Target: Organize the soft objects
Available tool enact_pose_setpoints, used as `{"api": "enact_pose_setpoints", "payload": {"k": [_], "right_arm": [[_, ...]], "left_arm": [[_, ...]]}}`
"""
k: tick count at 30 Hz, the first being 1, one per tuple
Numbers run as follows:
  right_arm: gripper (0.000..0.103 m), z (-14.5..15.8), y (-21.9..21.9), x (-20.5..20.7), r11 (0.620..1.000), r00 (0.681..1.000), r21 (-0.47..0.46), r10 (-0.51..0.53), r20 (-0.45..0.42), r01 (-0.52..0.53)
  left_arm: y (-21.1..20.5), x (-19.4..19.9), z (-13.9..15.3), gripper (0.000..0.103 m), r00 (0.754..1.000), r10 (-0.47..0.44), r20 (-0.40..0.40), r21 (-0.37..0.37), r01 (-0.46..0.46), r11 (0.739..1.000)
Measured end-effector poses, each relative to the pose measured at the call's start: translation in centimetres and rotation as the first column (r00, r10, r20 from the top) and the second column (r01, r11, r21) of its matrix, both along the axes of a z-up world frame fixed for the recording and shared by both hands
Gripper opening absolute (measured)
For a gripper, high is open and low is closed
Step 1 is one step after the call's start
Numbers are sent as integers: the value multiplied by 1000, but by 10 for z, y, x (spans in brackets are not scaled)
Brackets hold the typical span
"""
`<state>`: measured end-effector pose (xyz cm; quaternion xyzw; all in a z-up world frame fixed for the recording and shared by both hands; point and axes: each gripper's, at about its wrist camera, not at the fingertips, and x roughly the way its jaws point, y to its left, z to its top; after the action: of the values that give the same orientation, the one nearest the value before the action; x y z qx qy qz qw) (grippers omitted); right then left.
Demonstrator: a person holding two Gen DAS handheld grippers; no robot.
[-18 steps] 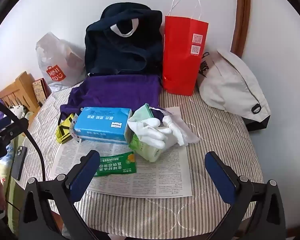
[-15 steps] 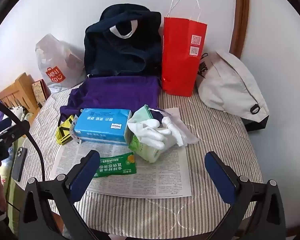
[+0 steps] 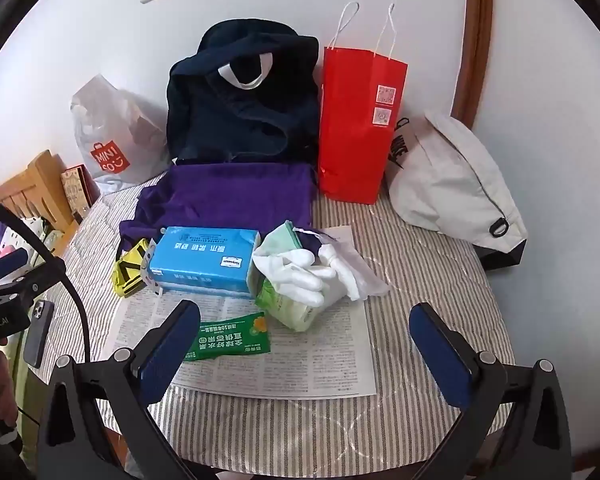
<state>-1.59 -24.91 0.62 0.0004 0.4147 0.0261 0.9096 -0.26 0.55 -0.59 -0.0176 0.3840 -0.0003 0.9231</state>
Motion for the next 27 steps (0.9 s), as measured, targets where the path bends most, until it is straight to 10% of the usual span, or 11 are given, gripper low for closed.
{"api": "enact_pose_setpoints", "payload": {"k": [27], "right_arm": [[103, 6, 2, -3, 1000, 1000, -7, -2, 3, 2]], "left_arm": [[7, 1, 3, 103, 1000, -7, 0, -5, 7, 1000]]}}
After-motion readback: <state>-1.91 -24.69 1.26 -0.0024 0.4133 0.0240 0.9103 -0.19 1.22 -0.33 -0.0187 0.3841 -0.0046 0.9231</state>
